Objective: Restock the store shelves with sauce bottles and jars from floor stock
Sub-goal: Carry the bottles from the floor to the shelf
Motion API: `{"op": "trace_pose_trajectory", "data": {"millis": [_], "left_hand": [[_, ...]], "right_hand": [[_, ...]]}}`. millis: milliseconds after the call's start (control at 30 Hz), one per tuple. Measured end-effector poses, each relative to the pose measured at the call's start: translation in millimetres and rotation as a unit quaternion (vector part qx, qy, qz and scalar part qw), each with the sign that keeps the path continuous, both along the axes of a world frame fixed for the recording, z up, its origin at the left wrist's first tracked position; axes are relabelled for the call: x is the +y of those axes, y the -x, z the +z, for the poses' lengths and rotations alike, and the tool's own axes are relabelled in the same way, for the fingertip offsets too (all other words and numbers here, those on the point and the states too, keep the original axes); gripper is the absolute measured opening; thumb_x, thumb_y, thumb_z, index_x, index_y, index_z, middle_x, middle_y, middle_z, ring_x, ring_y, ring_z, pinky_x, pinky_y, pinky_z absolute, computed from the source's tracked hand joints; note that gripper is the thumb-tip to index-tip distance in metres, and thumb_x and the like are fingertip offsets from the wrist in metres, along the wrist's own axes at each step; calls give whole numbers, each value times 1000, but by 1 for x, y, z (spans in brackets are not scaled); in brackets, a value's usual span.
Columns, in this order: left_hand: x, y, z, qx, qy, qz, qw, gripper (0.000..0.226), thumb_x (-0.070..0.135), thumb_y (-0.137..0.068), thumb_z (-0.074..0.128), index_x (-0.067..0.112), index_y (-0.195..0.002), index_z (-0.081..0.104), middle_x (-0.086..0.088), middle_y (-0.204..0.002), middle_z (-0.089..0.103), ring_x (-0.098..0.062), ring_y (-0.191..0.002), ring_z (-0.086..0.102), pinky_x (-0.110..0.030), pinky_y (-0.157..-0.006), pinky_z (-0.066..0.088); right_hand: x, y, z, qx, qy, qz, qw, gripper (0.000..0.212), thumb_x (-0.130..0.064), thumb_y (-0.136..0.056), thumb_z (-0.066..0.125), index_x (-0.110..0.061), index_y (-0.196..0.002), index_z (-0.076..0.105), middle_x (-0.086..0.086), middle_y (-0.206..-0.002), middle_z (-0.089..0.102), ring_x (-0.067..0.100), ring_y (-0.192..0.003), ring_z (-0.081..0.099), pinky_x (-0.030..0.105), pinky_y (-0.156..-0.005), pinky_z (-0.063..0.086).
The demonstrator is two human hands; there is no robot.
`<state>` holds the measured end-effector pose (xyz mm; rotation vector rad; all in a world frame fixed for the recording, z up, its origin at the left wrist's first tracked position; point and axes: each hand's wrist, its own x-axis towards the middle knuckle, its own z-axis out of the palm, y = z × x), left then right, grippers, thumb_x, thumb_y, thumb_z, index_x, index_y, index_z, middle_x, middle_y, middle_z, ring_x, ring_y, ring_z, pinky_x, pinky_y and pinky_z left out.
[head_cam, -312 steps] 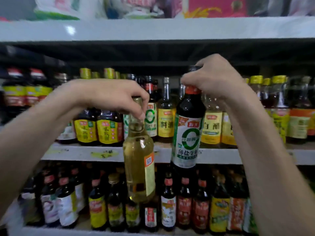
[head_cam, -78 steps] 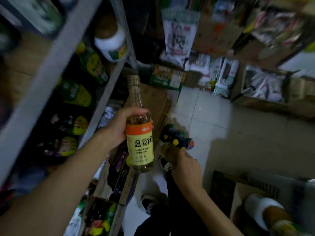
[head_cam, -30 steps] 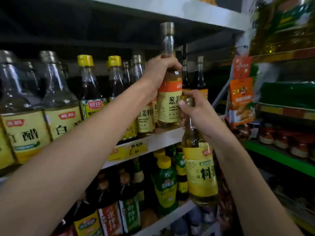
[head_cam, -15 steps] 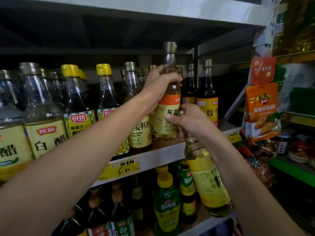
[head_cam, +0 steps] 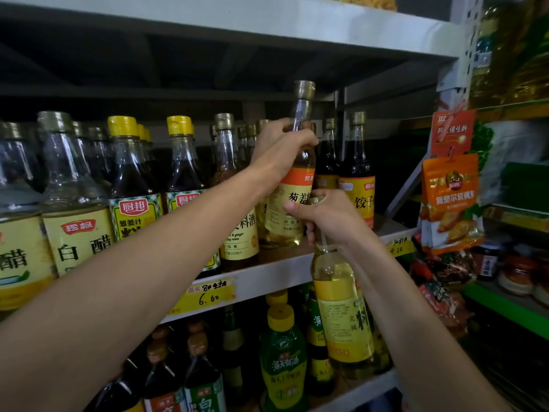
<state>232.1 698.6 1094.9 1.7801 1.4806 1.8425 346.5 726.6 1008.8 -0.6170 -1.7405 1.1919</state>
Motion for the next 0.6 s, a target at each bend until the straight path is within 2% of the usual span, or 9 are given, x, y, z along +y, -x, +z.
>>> {"op": "trace_pose_trajectory", "data": {"millis": [100, 233, 333, 400, 433, 500, 533, 600], "left_hand": [[1, -1, 0, 0, -8, 24, 1000, 17, 22, -75, 71, 23, -89, 63, 4, -86, 65, -15, -85, 63, -37, -82, 52], [2, 1, 0, -5, 5, 47, 999, 51, 13, -77, 71, 22, -122, 49, -2, -113, 59, -18, -101, 59, -39, -89, 50], [2, 1, 3, -17, 57, 35, 998, 65, 9, -77, 72, 16, -136, 44, -3, -117, 59, -20, -106, 57, -39, -91, 48], [0, -1, 6, -28, 84, 37, 995, 59, 8, -77, 72, 16, -130, 48, -4, -113, 60, -22, -105, 57, -38, -87, 49], [-1, -1, 8, -37, 97, 44, 994, 51, 7, -77, 72, 16, -123, 51, -4, -109, 60, -22, -101, 57, -36, -80, 50], [-3, -3, 13, -59, 124, 62, 989, 33, 4, -78, 70, 20, -98, 49, -3, -99, 56, -20, -89, 54, -31, -64, 43], [-3, -3, 14, -72, 135, 72, 986, 32, 2, -79, 69, 21, -88, 46, -3, -95, 54, -19, -84, 52, -30, -58, 39], [-1, -2, 16, -90, 140, 90, 982, 27, -2, -79, 67, 17, -85, 49, -5, -93, 55, -21, -82, 52, -29, -54, 37]], "right_hand": [[4, 2, -2, -5, 1, 5, 1000, 31, -27, -79, 82, -4, -89, 65, 1, -46, 54, 14, -34, 48, 24, -40, 42], [9, 7, -9, -19, 9, -5, 1000, 30, -29, -78, 83, -6, -88, 65, 0, -48, 56, 15, -38, 51, 28, -44, 48], [12, 12, -15, -25, 1, -28, 999, 29, -28, -78, 83, -6, -88, 67, -1, -47, 56, 16, -39, 50, 29, -46, 48], [14, 16, -17, -30, -9, -40, 999, 30, -29, -77, 83, -6, -86, 67, 1, -46, 57, 18, -38, 49, 30, -48, 48], [14, 18, -17, -35, -15, -45, 998, 31, -30, -77, 83, -5, -85, 67, 3, -47, 58, 19, -38, 50, 31, -49, 48], [14, 21, -17, -55, -26, -58, 996, 34, -33, -76, 84, -5, -83, 67, 6, -49, 59, 20, -38, 52, 32, -51, 48], [13, 22, -17, -64, -33, -65, 995, 35, -34, -75, 84, -5, -82, 67, 7, -49, 60, 21, -38, 53, 31, -51, 48], [11, 25, -18, -77, -40, -72, 994, 38, -36, -73, 85, -4, -81, 67, 6, -48, 60, 20, -38, 53, 32, -49, 49]]}}
